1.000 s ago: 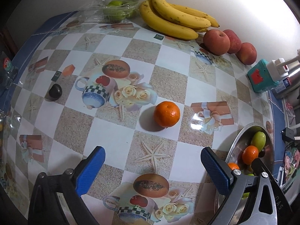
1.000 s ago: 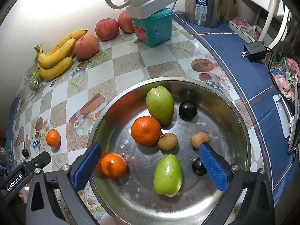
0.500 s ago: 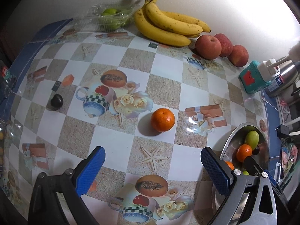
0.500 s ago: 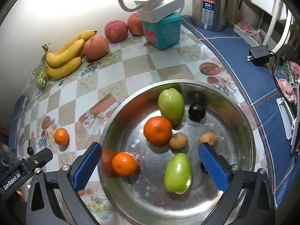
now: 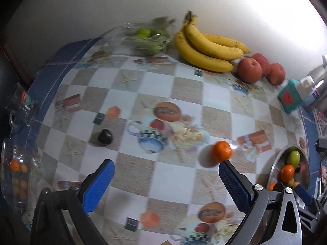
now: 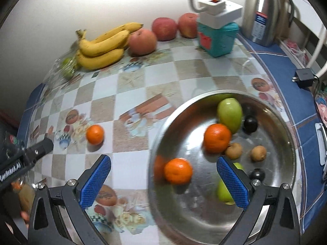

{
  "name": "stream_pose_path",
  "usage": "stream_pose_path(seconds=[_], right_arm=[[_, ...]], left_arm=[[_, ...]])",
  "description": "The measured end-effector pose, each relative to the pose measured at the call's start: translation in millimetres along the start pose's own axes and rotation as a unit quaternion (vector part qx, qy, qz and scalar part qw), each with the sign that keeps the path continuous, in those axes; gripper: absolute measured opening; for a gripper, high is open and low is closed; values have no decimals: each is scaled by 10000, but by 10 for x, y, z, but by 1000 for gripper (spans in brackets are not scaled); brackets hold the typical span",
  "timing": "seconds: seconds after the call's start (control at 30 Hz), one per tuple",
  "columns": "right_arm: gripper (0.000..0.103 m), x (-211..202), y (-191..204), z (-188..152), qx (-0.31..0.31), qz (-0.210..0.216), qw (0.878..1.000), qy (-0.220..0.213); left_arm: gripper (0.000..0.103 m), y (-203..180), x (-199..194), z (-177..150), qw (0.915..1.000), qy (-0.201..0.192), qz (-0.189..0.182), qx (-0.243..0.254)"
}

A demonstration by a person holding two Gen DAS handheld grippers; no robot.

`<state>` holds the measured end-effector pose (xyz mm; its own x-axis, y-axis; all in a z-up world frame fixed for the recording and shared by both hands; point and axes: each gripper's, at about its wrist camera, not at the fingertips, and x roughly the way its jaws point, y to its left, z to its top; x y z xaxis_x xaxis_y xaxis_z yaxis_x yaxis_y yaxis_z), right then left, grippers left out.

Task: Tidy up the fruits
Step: 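Withdraw both open tools from the basin toward the remaining fruits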

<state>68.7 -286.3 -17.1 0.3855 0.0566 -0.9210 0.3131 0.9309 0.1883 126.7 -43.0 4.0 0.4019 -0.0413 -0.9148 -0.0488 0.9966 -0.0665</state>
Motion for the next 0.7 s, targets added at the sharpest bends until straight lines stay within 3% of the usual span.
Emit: stream_pose_path(seconds=[0.1, 0.5, 0.7], right_arm=[[103, 25, 152, -18, -173, 56, 9998, 46], [103, 149, 676, -97, -721, 398, 9962, 280], [103, 127, 757, -8, -566, 634, 9962, 169]], left_arm=[[103, 203, 45, 29, 9996, 93, -83, -236], [103, 797, 8, 126, 9982, -25, 214, -560], [103, 1019, 32, 162, 9966, -8, -77, -824]])
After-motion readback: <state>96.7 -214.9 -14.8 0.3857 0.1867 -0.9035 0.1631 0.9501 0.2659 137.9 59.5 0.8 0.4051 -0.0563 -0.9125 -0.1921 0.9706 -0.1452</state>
